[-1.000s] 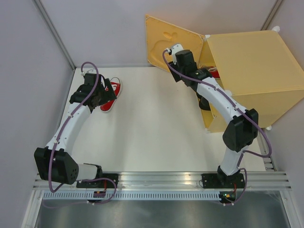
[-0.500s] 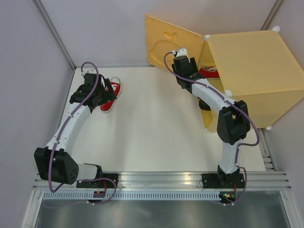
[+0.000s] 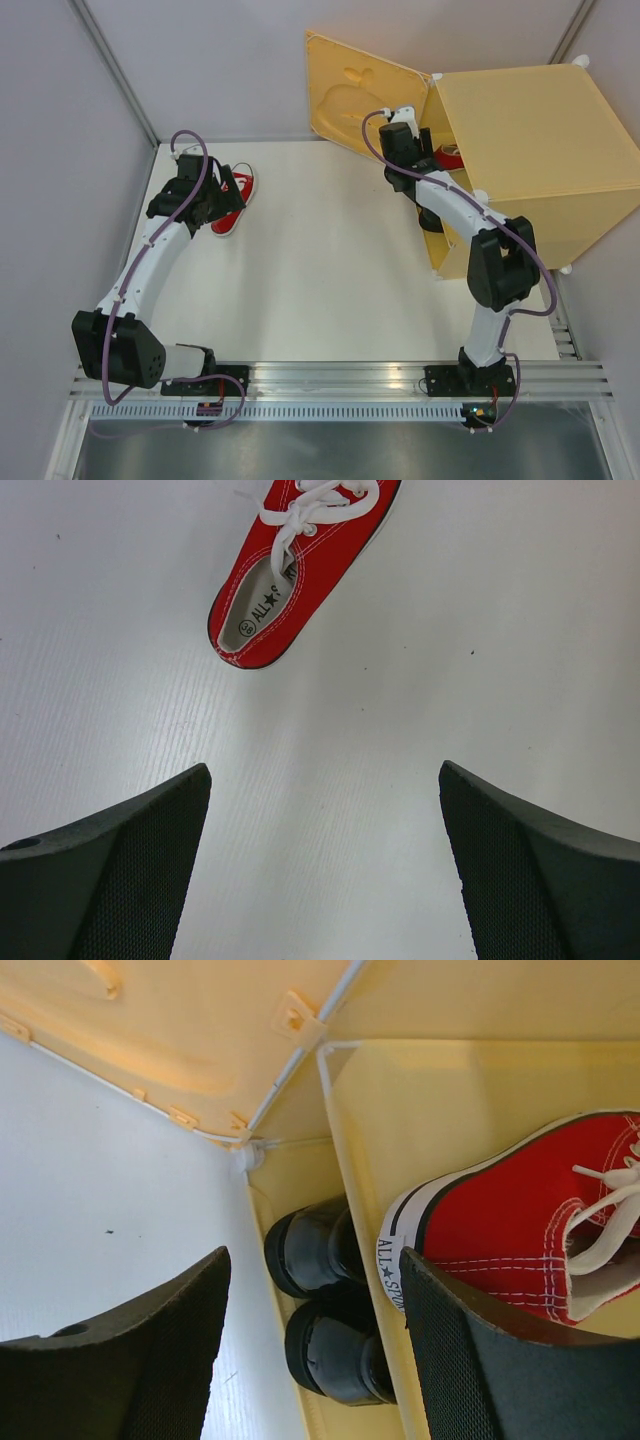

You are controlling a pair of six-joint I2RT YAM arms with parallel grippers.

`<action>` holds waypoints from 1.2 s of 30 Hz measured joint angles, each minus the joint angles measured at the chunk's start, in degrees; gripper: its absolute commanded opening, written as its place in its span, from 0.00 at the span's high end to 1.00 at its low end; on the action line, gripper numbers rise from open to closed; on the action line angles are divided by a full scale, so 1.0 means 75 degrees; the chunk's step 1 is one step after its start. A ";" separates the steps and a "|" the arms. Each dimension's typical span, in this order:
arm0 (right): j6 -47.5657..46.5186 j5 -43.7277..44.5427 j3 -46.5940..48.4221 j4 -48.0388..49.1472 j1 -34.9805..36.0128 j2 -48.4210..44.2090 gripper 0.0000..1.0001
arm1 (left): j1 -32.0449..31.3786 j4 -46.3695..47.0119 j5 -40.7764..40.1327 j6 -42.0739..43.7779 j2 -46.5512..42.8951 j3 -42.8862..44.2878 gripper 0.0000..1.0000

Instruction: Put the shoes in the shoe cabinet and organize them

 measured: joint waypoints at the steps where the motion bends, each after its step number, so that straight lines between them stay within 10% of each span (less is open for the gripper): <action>1: 0.0026 0.0020 -0.0067 -0.0009 -0.0035 -0.0067 0.27 | 0.0000 0.0000 0.0000 0.0000 0.0000 0.0000 0.03; 21: 0.0137 -0.1559 -0.0175 -0.0571 -0.0242 -0.0516 0.27 | 0.0000 0.0000 0.0000 0.0000 -0.0006 -0.0023 0.03; 36: 0.0102 -0.3392 -0.1332 -0.0650 0.1886 -0.2480 0.26 | 0.0073 0.0009 -0.0041 -0.0009 0.0052 -0.0055 0.03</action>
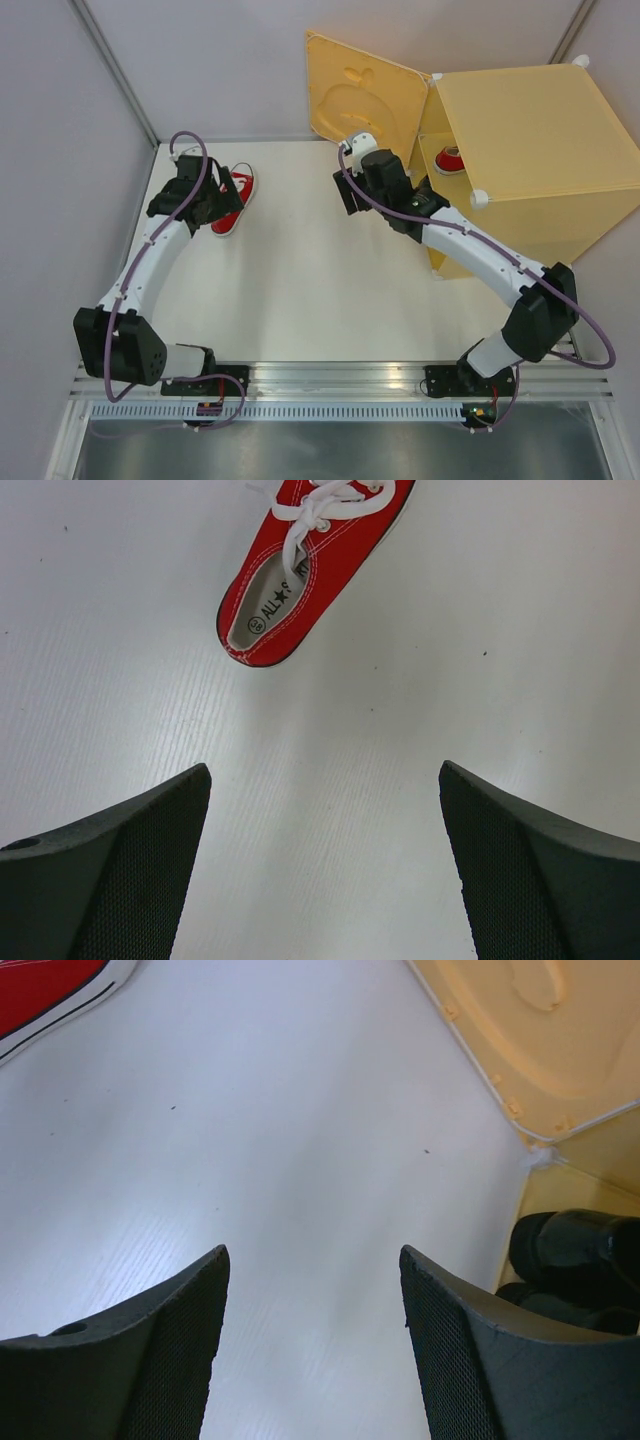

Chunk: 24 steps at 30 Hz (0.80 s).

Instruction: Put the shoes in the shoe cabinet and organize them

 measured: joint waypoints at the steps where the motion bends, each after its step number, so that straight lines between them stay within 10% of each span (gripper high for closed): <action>1: 0.0070 -0.0143 -0.0178 0.0032 0.0044 -0.0143 0.26 | 0.0055 0.0000 0.0003 -0.0006 0.0044 -0.0015 0.03; 24: 0.0752 -0.1282 -0.2891 0.0691 0.0201 -0.2535 0.13 | 0.1874 0.0201 0.0839 -0.1105 0.3083 0.0498 0.11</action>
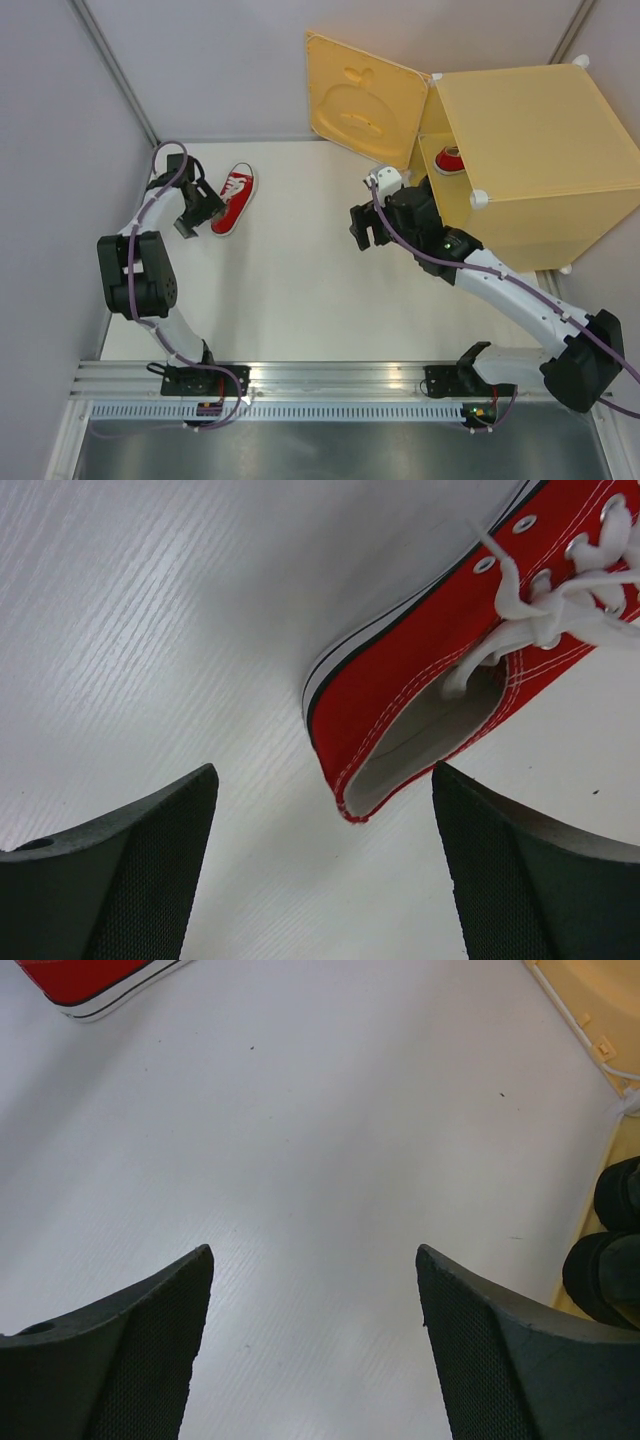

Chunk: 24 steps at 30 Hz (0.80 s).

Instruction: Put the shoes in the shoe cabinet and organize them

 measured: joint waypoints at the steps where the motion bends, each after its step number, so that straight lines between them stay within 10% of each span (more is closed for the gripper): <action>1: 0.0015 -0.0015 -0.0035 0.0032 0.0000 -0.0044 0.11 | -0.0003 0.0026 0.0003 -0.0032 0.0082 0.0105 0.11; 16: 0.0344 -0.0047 -0.0306 0.0335 0.0000 -0.0656 0.02 | 0.0000 0.0178 -0.0070 -0.0289 0.1093 0.0629 0.24; 24: 0.0391 -0.0035 -0.0452 0.0493 0.0000 -0.0664 0.02 | -0.0035 0.0297 -0.0017 -0.0341 0.1387 0.0629 0.59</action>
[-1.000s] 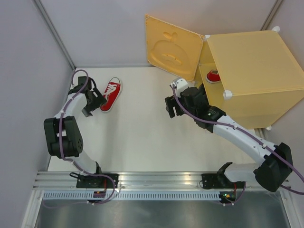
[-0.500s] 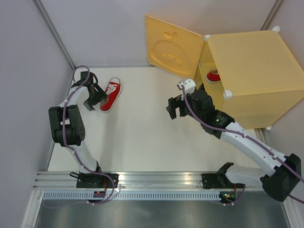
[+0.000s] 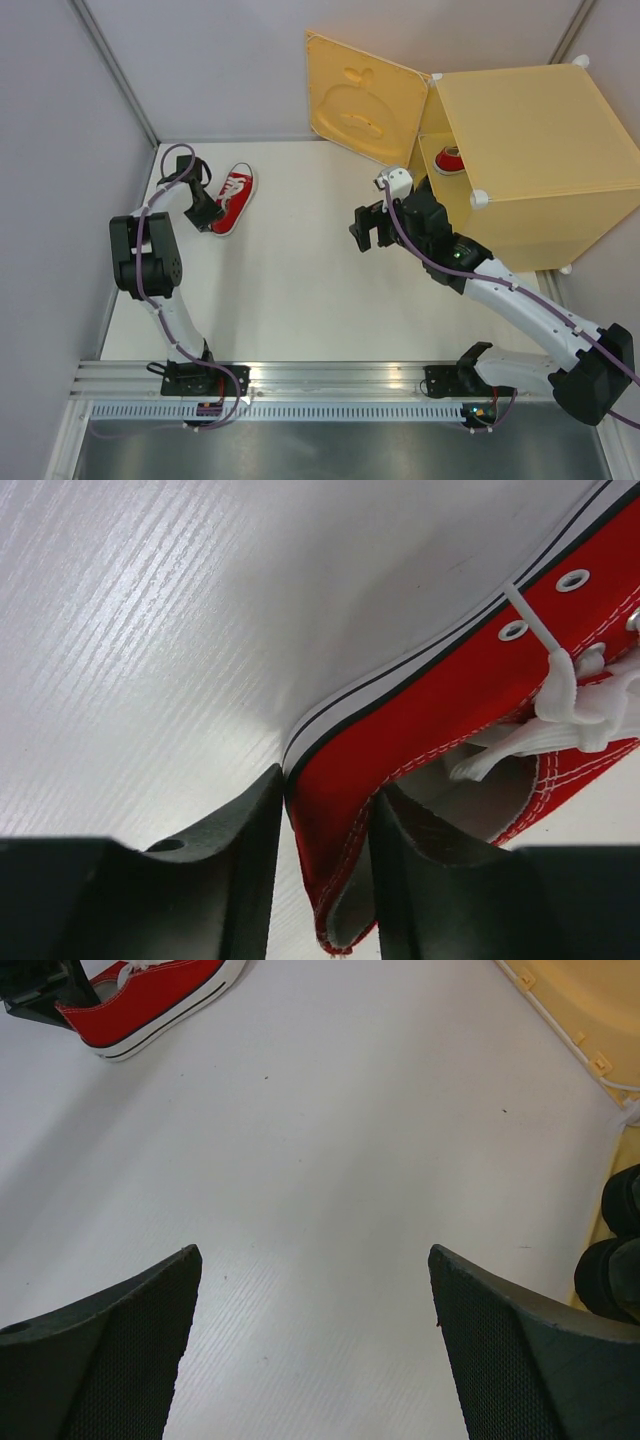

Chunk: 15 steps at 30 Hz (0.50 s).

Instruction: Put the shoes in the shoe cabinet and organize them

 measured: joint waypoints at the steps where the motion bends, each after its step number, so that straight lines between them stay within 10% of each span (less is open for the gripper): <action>1: 0.0000 0.0012 -0.0015 -0.0003 0.0000 0.0000 0.02 | -0.0020 0.0029 0.0015 0.0009 0.0012 0.0000 0.67; 8: 0.0000 0.0198 -0.0032 -0.0003 0.0000 -0.0006 0.02 | -0.0102 -0.0195 -0.0111 0.0134 0.0035 0.0000 0.94; 15: 0.0003 0.0557 -0.0093 0.0052 0.0000 -0.0201 0.02 | -0.0883 -0.0254 -0.0752 0.0519 0.0023 0.0003 0.98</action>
